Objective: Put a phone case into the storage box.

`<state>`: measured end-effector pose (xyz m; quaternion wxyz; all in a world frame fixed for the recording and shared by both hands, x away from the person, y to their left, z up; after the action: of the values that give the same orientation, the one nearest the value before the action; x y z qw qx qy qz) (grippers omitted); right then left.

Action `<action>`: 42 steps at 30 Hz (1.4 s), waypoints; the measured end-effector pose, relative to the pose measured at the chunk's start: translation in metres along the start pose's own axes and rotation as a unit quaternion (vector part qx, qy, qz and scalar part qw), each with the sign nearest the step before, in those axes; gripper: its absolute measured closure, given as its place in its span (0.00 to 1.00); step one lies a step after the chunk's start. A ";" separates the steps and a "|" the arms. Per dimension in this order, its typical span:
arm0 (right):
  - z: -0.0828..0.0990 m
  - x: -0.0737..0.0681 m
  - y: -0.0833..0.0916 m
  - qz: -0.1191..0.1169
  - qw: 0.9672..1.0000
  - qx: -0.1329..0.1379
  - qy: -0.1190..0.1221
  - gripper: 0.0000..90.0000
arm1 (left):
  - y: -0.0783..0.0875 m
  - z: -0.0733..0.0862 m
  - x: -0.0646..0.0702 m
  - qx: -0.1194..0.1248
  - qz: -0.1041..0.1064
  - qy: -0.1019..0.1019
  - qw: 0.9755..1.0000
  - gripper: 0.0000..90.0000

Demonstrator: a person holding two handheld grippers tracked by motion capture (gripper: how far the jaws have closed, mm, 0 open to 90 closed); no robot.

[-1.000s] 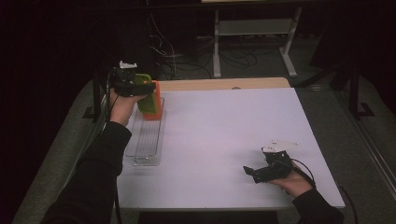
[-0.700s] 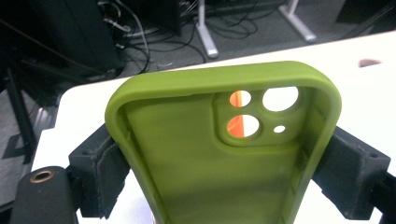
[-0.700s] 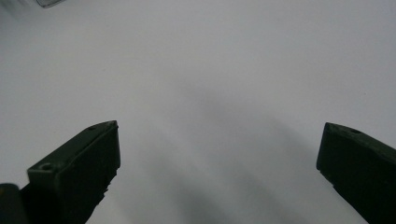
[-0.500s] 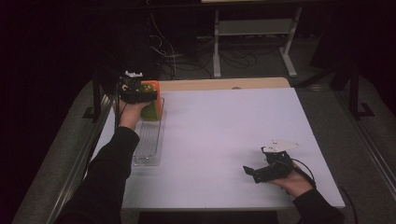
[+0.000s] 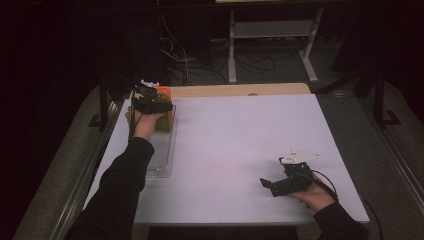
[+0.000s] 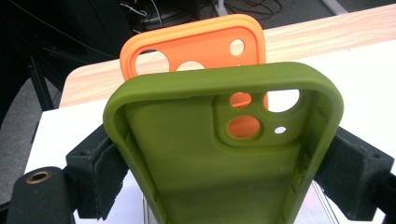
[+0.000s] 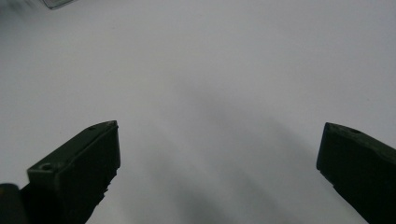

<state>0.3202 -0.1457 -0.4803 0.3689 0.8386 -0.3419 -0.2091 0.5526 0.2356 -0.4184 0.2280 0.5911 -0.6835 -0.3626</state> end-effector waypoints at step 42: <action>-0.003 -0.003 0.004 0.003 1.000 0.002 0.013 0.00 | 0.120 0.078 0.065 0.050 0.265 -0.178 0.946 0.01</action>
<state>0.3176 -0.1441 -0.4750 0.3723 0.8412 -0.3395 -0.1962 0.4052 0.1941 -0.3833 0.1603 0.3252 -0.8623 -0.3536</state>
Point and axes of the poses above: each handheld gripper's, and its own axes: y roughly backward along the jaws, z roughly out of its underside, x roughly to its right, the point moved 8 cm from there along -y, roughly forward along the jaws, and after that the axes turned 11 degrees about -x, right-handed, at the moved point
